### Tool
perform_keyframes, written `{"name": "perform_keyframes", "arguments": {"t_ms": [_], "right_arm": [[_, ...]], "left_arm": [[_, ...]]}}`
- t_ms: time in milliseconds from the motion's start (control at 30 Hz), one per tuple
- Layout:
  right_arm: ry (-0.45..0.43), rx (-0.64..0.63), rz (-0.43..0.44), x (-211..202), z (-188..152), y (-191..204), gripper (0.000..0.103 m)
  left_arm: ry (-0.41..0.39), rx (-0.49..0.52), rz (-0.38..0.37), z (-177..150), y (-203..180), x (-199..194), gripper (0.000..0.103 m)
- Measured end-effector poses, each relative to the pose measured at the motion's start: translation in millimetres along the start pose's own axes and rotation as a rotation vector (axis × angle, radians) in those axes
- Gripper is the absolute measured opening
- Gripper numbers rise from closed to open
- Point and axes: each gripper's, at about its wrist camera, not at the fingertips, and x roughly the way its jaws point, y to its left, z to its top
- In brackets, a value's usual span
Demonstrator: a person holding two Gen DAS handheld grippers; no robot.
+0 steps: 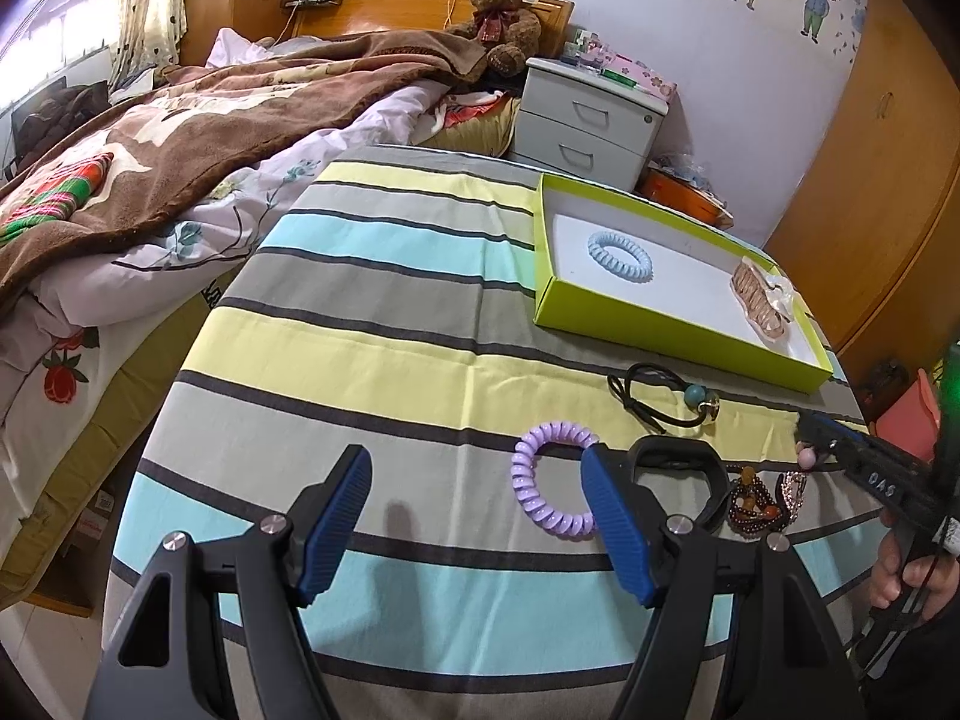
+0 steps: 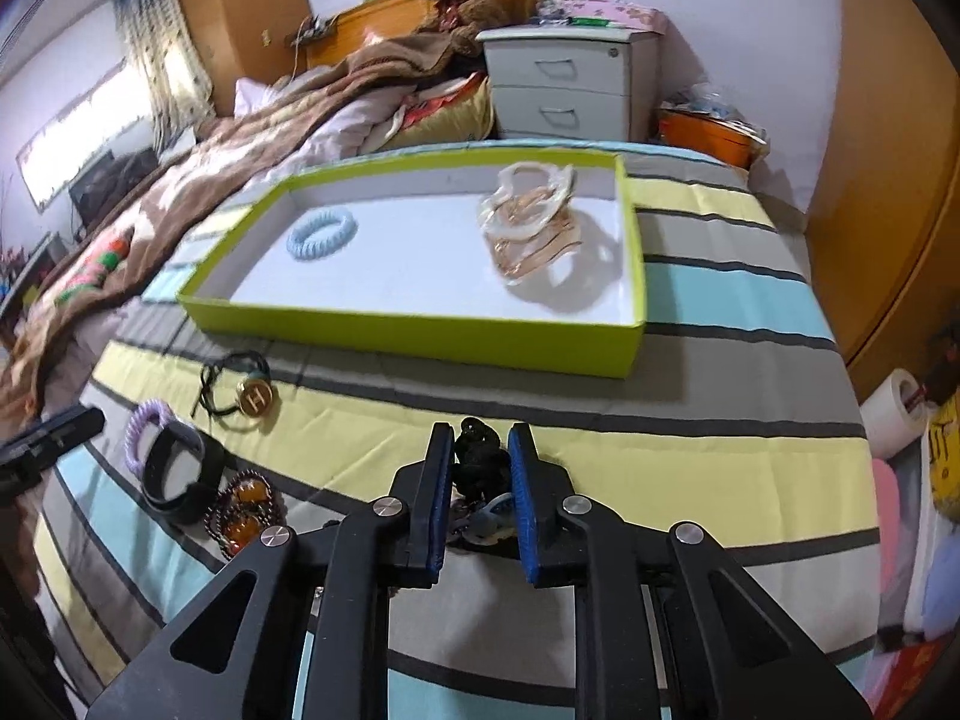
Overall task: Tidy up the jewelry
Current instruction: 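Grasp the lilac coil hair tie with the left gripper while the right holds the bow clip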
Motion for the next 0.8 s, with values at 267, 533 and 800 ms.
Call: {"name": "perform_keyframes", "arguments": {"t_ms": [267,533,800], "right_arm": [[-0.088,0.052,0.011,-32,2,-10,0.019],[-0.141,0.066,0.02,-53,3,-11,0.019],[-0.152,0.067,0.034,-54,1,-6,0.019]], "left_arm": [[0.055,0.027,0.038,-1,-2,15,0.074],[0.069,0.08,0.059,-4,-15,27,0.067],[0.059,0.159,0.109,-4,-30,31,0.045]]}}
